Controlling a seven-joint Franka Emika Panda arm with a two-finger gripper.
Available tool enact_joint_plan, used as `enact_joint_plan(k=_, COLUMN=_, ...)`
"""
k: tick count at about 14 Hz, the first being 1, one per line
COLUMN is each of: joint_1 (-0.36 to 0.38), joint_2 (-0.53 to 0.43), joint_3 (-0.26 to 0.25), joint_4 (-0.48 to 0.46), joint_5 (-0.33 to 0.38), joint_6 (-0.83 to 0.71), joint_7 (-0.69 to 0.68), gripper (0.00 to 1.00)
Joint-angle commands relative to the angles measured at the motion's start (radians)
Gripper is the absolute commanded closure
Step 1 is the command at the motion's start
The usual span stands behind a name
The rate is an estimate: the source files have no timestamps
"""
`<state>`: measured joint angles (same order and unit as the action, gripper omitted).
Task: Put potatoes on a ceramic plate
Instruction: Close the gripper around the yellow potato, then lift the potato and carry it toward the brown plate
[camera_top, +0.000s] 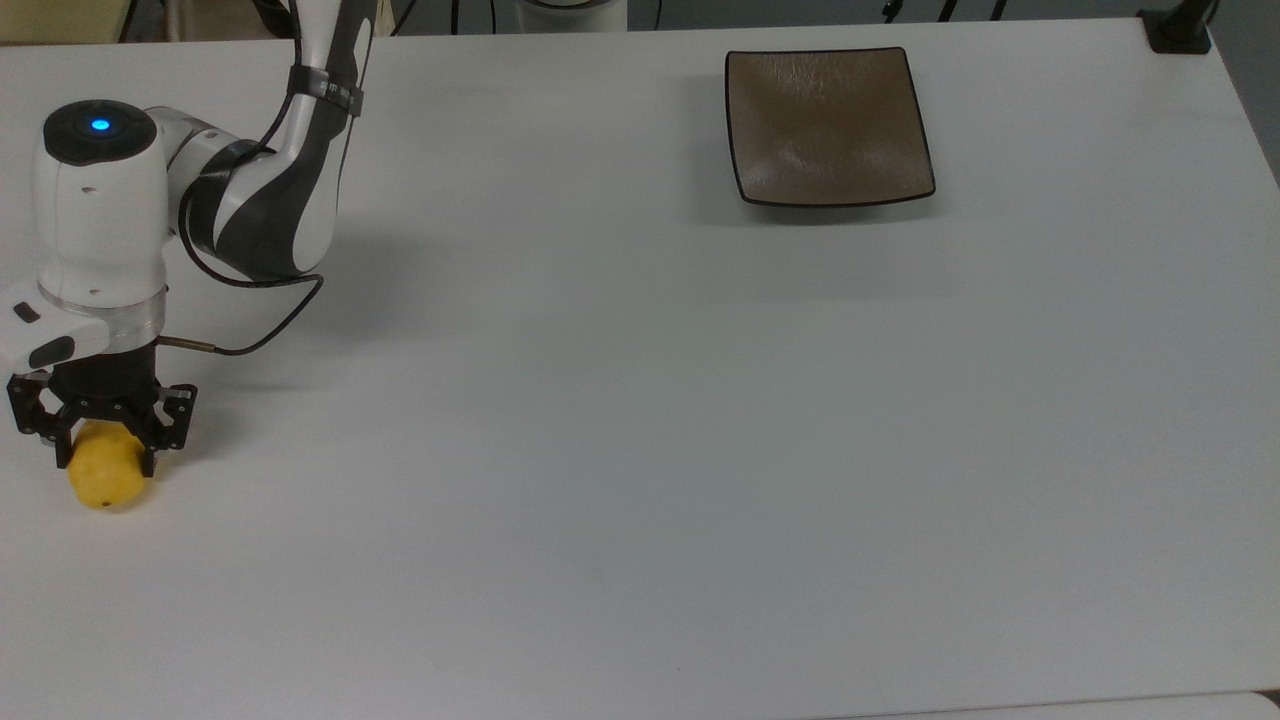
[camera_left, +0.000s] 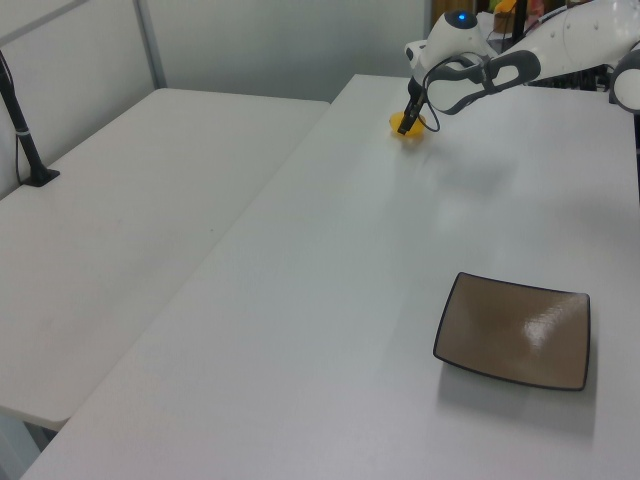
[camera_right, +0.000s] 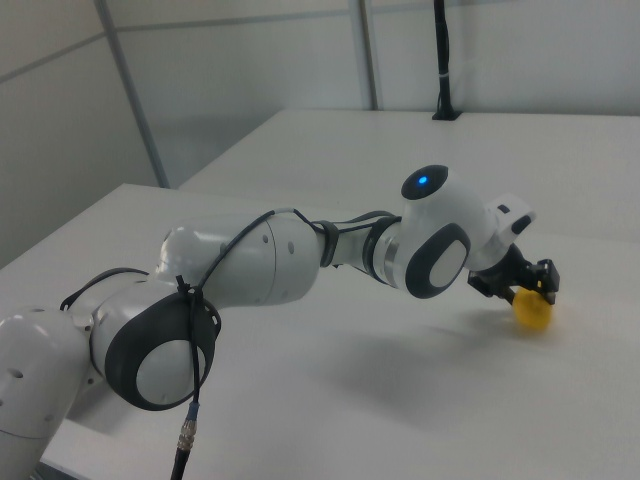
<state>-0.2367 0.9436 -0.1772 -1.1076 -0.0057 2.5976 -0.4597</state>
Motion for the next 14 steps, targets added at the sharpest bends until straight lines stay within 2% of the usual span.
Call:
enact_joint_plan(k=1, joint_1=-0.009, joint_2=0.000, joint_3=0.010, joint_4=0.011, joint_5=0.006, joint_6=0.009, joint_7=-0.016, gripper=0.90)
enact_joint_plan(k=2, joint_1=-0.009, joint_2=-0.023, joint_3=0.010, joint_4=-0.010, joint_5=0.004, joint_6=0.006, joint_7=-0.016, gripper=0.93)
enact_joint_plan(k=4, joint_1=-0.001, joint_2=-0.083, joint_3=0.013, joint_4=-0.064, joint_5=0.003, joint_6=-0.004, joint_7=0.021, gripper=0.93)
enact_joint_plan(k=7, joint_1=0.033, joint_2=-0.218, joint_3=0.013, joint_4=-0.156, joint_5=0.004, joint_6=-0.082, joint_7=0.042, gripper=0.94)
enact_joint_plan(k=9, joint_1=0.057, joint_2=-0.310, joint_3=0.013, joint_4=-0.195, joint_5=0.006, joint_6=-0.204, joint_7=0.042, gripper=0.98)
enact_joint_plan(k=11, joint_1=0.079, joint_2=-0.414, joint_3=0.013, joint_4=-0.242, joint_5=0.009, joint_6=-0.325, joint_7=0.042, gripper=0.99)
enact_joint_plan(k=14, joint_1=0.129, joint_2=-0.609, joint_3=0.013, joint_4=-0.317, joint_5=0.018, joint_6=-0.546, joint_7=0.093, gripper=1.00)
